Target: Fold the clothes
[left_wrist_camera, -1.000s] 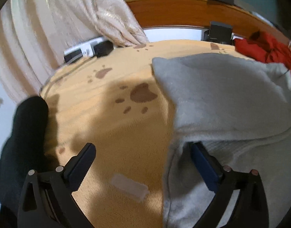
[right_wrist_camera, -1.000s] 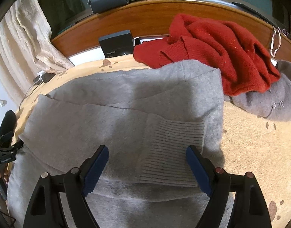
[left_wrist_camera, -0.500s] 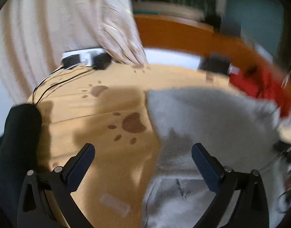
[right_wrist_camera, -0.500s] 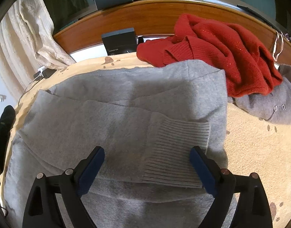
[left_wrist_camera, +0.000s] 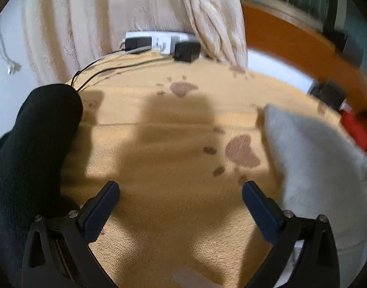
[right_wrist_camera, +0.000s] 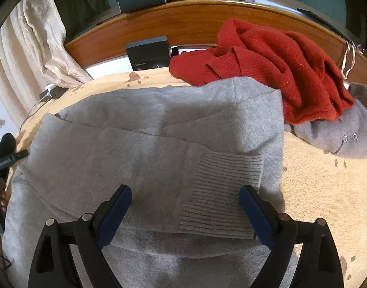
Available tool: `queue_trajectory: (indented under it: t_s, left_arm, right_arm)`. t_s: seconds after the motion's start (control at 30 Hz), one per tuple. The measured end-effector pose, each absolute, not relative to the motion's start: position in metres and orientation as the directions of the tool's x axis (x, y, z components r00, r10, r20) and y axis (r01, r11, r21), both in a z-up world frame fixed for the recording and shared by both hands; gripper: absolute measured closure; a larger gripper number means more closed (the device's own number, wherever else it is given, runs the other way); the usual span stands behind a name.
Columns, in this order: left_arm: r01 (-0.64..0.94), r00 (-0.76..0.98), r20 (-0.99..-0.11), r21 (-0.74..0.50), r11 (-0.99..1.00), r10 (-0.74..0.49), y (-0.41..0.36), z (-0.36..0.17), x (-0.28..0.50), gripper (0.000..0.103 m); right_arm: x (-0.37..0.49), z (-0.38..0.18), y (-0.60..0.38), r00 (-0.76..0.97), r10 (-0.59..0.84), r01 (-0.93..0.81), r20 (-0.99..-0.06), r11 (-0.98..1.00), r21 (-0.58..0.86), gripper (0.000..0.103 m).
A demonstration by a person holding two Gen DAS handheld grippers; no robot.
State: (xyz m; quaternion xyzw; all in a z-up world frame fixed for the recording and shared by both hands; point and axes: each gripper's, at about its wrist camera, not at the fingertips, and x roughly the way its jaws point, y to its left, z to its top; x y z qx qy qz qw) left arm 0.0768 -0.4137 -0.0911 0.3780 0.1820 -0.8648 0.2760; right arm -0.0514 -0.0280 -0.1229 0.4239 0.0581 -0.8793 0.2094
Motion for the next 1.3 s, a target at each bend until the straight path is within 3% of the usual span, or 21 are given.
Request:
queue_trajectory:
  t_s: [0.13,0.3,0.43,0.57,0.7,0.9,1.17,1.3]
  left_arm:
    - [0.506,-0.697,-0.686,-0.262,-0.822,-0.211,-0.405,-0.072,0.081,0.0]
    - [0.256,-0.668,-0.735,-0.081,-0.963,-0.115,-0.351,-0.067,0.063,0.0]
    - [0.143,-0.619,-0.738,0.228,-0.963,-0.267,-0.31,-0.083,0.055,0.0]
    - [0.114,-0.62,-0.726,0.293,-0.949,-0.298,-0.304,-0.089,0.057,0.0]
    - [0.121,-0.608,-0.735,0.289,-0.95,-0.301,-0.311,-0.086,0.062,0.0]
    - [0.122,-0.556,-0.707,0.451,-0.884,-0.437,-0.306,-0.09,0.069,0.0]
    - [0.212,-0.52,-0.667,0.505,-0.837,-0.534,-0.318,-0.096,0.065,0.0]
    - [0.267,-0.53,-0.662,0.463,-0.845,-0.53,-0.323,-0.097,0.059,0.0]
  right_arm:
    - [-0.052,-0.122,-0.025,-0.553,-0.335,0.41,-0.763,-0.906,0.1,0.009]
    - [-0.053,-0.111,-0.007,-0.566,-0.395,0.384,-0.723,-0.903,0.193,0.009]
    - [-0.054,-0.103,0.01,-0.575,-0.47,0.37,-0.67,-0.88,0.299,0.009]
    - [-0.06,-0.101,0.036,-0.596,-0.5,0.282,-0.628,-0.863,0.419,0.009]
    - [-0.066,-0.105,0.049,-0.674,-0.225,0.085,-0.703,-0.97,0.229,0.009]
    - [-0.081,-0.121,0.06,-0.644,0.003,-0.067,-0.765,-0.996,0.052,0.009]
    - [-0.085,-0.124,0.04,-0.631,0.092,-0.03,-0.77,-0.995,-0.095,0.005]
    - [-0.075,-0.108,0.049,-0.704,-0.019,-0.02,-0.71,-0.999,0.047,0.004]
